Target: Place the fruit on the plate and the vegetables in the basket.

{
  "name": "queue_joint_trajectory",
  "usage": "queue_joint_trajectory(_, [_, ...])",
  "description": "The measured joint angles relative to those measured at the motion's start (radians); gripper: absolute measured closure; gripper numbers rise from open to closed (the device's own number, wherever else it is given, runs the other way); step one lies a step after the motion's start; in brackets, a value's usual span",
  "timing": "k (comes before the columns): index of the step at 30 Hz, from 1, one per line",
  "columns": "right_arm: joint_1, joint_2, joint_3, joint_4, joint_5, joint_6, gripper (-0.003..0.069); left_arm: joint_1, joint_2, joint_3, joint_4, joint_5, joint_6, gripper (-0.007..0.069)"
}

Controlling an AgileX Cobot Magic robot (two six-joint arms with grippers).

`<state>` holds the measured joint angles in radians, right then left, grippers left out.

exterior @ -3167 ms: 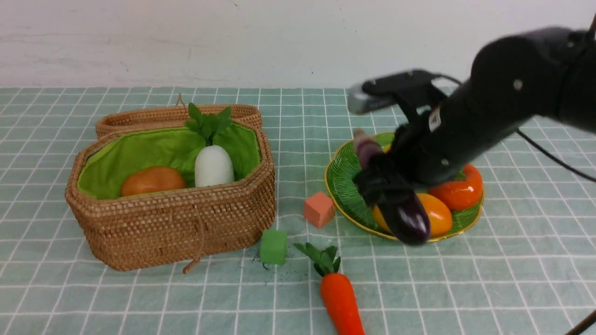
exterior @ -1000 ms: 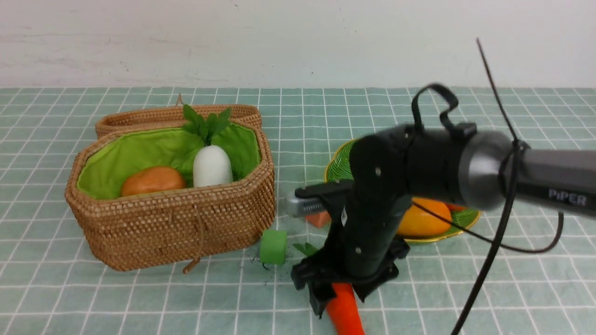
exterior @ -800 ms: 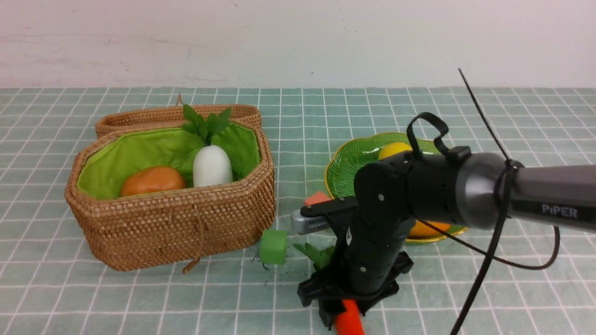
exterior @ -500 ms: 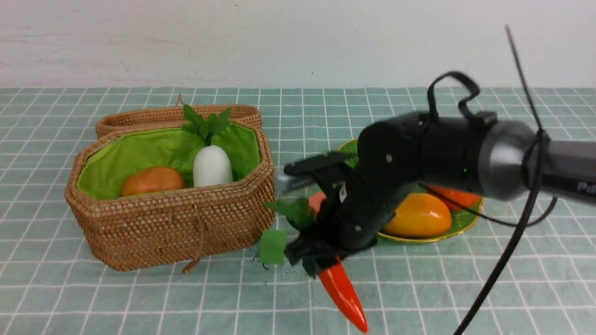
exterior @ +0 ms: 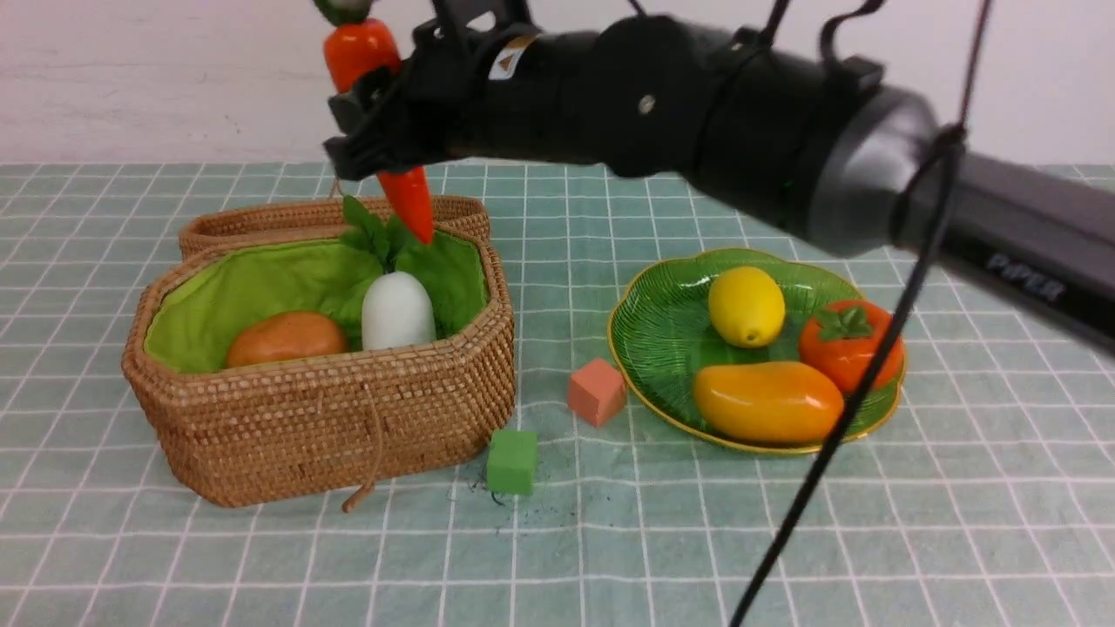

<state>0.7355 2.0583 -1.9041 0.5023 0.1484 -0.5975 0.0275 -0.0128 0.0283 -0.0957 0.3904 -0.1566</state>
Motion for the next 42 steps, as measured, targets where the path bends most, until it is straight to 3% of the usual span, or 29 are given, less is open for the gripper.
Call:
queue_joint_trajectory(5, [0.042,0.098,0.0,0.09,-0.08,-0.098,0.0321,0.0,0.0,0.0,0.0,0.0,0.0,0.0386])
queue_joint_trajectory(11, [0.042,0.147,0.0,0.103,-0.114,-0.108,0.0306,0.0,0.0,0.0,0.0,0.0,0.0,0.0386])
queue_joint_trajectory(13, [0.042,0.147,0.0,0.103,-0.114,-0.108,0.0267,0.0,0.0,0.0,0.0,0.0,0.0,0.0386])
queue_joint_trajectory(16, [0.042,0.142,0.0,0.108,-0.106,-0.108,0.0095,0.0,0.0,0.0,0.0,0.0,0.0,0.0386])
queue_joint_trajectory(18, [0.039,0.131,0.0,0.105,-0.06,-0.108,0.0015,0.0,0.0,0.0,0.0,0.0,0.0,0.0386])
queue_joint_trajectory(20, [0.029,0.101,0.0,0.07,0.042,-0.11,-0.0015,0.0,0.0,0.0,0.0,0.0,0.0,0.0386])
queue_joint_trajectory(24, [0.008,0.031,0.0,-0.023,0.3,-0.11,-0.0001,0.0,0.0,0.0,0.0,0.0,0.0,0.0386])
queue_joint_trajectory(27, [-0.017,-0.054,0.0,-0.121,0.571,-0.096,0.0071,0.0,0.0,0.0,0.0,0.0,0.0,0.0386])
queue_joint_trajectory(31, [-0.09,-0.192,0.0,-0.357,0.953,0.174,0.0326,0.0,0.0,0.0,0.0,0.0,0.0,0.0386])
queue_joint_trajectory(33, [-0.139,-0.249,0.0,-0.44,1.054,0.293,0.0474,0.0,0.0,0.0,0.0,0.0,0.0,0.0386])
queue_joint_trajectory(36, [-0.202,-0.351,0.042,-0.491,1.082,0.389,0.0636,0.0,0.0,0.0,0.0,0.0,0.0,0.0386])
queue_joint_trajectory(38, [-0.223,-0.404,0.086,-0.495,1.084,0.412,0.0663,0.0,0.0,0.0,0.0,0.0,0.0,0.0386])
queue_joint_trajectory(42, [-0.265,-0.624,0.374,-0.488,1.019,0.472,0.0675,0.0,0.0,0.0,0.0,0.0,0.0,0.0386])
